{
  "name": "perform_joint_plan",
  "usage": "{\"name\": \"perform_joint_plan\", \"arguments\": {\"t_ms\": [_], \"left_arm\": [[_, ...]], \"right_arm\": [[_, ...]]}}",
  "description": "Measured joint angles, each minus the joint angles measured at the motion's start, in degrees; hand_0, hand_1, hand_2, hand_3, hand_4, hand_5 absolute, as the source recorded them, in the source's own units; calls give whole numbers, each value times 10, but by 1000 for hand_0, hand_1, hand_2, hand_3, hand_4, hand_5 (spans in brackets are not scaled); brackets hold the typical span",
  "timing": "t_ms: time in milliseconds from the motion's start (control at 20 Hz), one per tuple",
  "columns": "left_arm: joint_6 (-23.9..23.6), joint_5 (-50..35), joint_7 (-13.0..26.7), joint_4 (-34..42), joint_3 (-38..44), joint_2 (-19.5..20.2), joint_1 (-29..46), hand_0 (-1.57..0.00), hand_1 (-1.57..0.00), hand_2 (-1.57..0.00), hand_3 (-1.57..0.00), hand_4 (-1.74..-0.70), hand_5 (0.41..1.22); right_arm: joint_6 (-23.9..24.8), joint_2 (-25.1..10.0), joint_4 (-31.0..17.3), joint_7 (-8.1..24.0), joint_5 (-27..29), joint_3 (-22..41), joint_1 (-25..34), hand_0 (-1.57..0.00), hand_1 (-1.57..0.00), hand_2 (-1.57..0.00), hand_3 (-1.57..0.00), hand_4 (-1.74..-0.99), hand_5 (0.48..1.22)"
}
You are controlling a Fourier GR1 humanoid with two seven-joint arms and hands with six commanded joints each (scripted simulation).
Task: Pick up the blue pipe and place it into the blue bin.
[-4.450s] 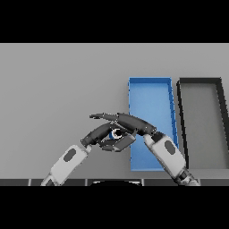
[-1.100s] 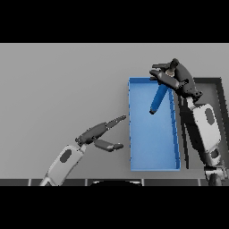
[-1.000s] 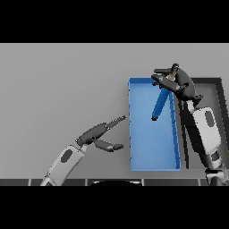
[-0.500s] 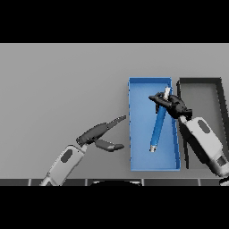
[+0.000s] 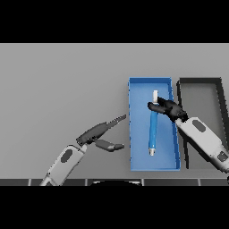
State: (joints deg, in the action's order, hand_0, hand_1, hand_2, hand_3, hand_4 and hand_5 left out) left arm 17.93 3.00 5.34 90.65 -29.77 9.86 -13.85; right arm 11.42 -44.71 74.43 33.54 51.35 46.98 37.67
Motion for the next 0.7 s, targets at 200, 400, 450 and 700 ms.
{"name": "perform_joint_plan", "arguments": {"t_ms": [200, 400, 450, 700], "left_arm": [[2, -4, 0, 0, 0, -3, 1, 1, 1, 1, 1, -914, 459], [2, -4, -1, -6, -1, -4, 3, 1, 1, 1, 1, -920, 465], [3, -5, 4, -10, 2, -3, 1, 1, 1, 1, 1, -922, 466], [0, -4, -2, -21, 0, -16, -6, 1, 1, 1, 1, -920, 468]], "right_arm": [[4, 10, -22, -1, -28, 14, 13, -36, -32, -30, -24, -1122, 705], [-1, 7, -21, -25, -22, 6, 5, -14, -12, -12, -9, -1127, 680], [-1, 2, -24, -20, -24, 6, 5, -11, -10, -9, -7, -1132, 675], [-14, 9, -30, -33, -21, 5, 5, -9, -8, -7, -6, -1129, 677]]}}
